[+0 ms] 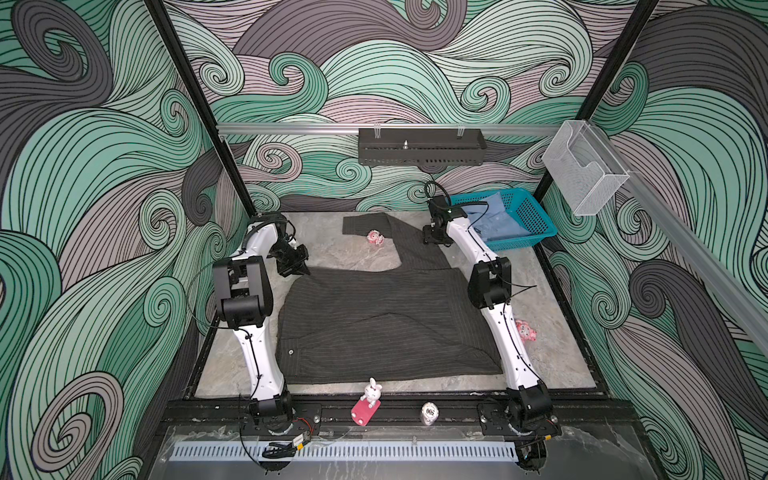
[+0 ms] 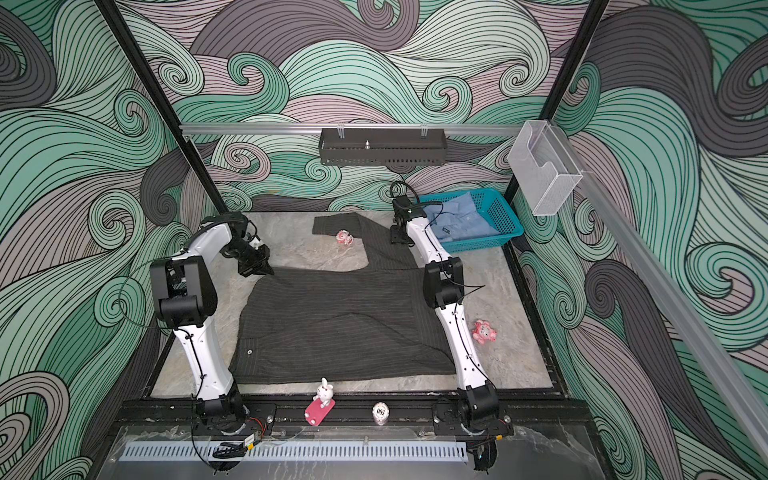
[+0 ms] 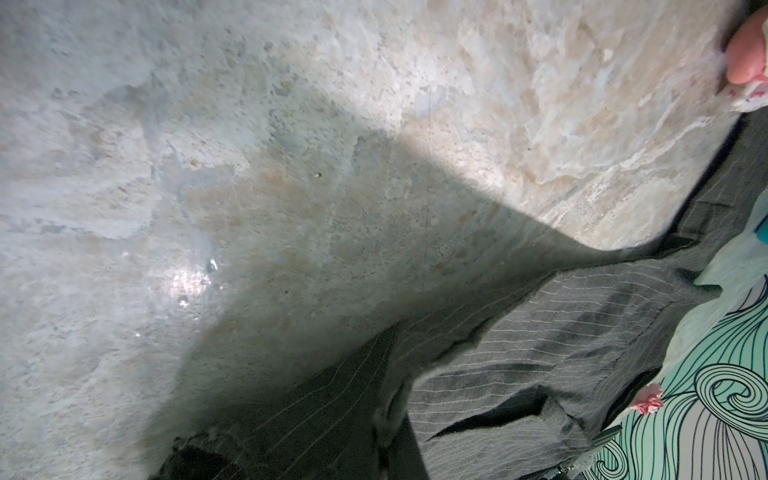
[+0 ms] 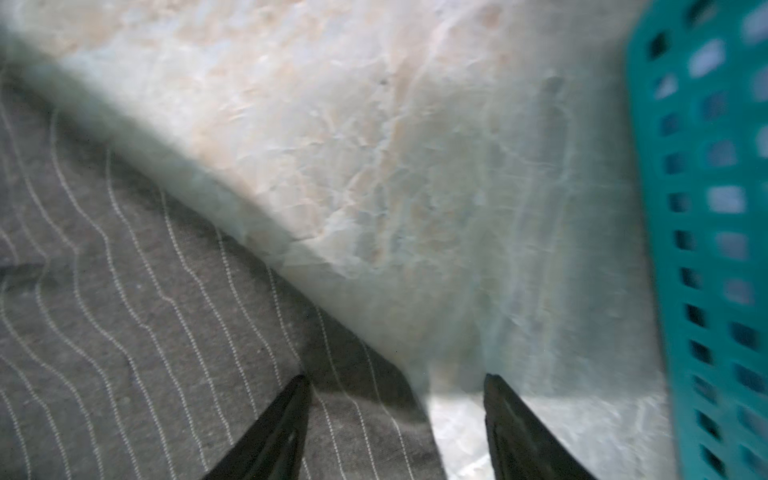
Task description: Fold and stack the long sleeve shirts
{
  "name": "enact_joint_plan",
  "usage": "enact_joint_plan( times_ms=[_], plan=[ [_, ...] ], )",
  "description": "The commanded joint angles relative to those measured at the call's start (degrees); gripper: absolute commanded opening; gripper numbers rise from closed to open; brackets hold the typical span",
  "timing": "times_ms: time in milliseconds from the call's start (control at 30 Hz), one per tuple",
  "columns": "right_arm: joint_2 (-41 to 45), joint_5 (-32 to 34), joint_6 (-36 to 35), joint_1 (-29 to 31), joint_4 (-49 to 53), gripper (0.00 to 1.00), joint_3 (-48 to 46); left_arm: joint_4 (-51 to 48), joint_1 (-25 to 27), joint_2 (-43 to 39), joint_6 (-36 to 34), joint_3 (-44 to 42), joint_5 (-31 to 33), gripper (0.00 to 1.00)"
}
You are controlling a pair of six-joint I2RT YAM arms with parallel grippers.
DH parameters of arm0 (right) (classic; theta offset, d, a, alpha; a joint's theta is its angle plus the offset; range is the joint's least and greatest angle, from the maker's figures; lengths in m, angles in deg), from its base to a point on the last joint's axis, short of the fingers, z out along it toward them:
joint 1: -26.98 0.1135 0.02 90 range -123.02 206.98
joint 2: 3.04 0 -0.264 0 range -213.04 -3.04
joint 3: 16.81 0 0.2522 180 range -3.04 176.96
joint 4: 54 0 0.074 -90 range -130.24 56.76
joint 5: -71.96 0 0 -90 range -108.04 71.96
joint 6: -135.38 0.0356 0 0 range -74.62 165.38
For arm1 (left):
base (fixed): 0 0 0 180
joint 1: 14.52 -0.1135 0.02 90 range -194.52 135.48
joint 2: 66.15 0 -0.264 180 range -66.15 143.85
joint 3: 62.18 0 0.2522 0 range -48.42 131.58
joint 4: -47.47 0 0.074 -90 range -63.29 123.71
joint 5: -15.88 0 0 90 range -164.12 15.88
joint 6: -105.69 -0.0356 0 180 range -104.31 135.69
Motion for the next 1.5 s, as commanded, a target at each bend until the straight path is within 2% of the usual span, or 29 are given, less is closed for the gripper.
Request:
enact_joint_plan(
  times_ms=[0,33,167,367,567,767,967,1100,1267,1467],
  plan=[
    [-2.31,-6.31,0.67,0.54,2.51,0.57,0.52,-0.55,0.17,-1.07,0.30,0.65,-0.21,0.00],
    [-2.26,-6.77,0.80,0.54,2.56,0.53,0.50,-0.57,0.17,-1.07,0.26,0.65,-0.14,0.00],
    [-1.66,-7.95,1.06,0.36,2.46,0.24,0.35,-0.72,0.17,-1.08,0.19,0.69,-0.15,0.00],
    [0.40,-7.02,1.41,0.11,2.48,0.00,0.45,-0.64,0.08,-0.99,0.19,0.76,-0.08,0.00],
    [7.68,-6.20,0.63,0.03,0.69,0.00,-0.79,-0.73,0.08,0.17,0.56,3.35,-0.80,0.00],
    [21.17,-5.69,0.16,-0.81,-8.19,0.00,-12.06,-0.62,0.08,4.75,1.31,13.31,-2.80,0.00],
    [27.78,-6.44,-1.62,-1.75,-8.53,0.00,-16.72,-2.14,0.08,10.17,1.36,20.63,-4.11,0.00],
    [34.27,-8.13,-2.21,-1.67,-9.34,0.00,-24.38,-1.01,0.08,8.57,0.98,17.41,-3.89,0.00],
    [46.39,-9.09,-1.81,-0.36,-16.98,0.00,-42.89,1.60,0.23,4.01,1.11,10.55,-4.42,0.00],
    [54.79,-8.28,-2.05,0.85,-19.26,0.00,-56.45,3.23,0.34,-3.27,-0.19,2.94,-4.05,0.00]
  ],
)
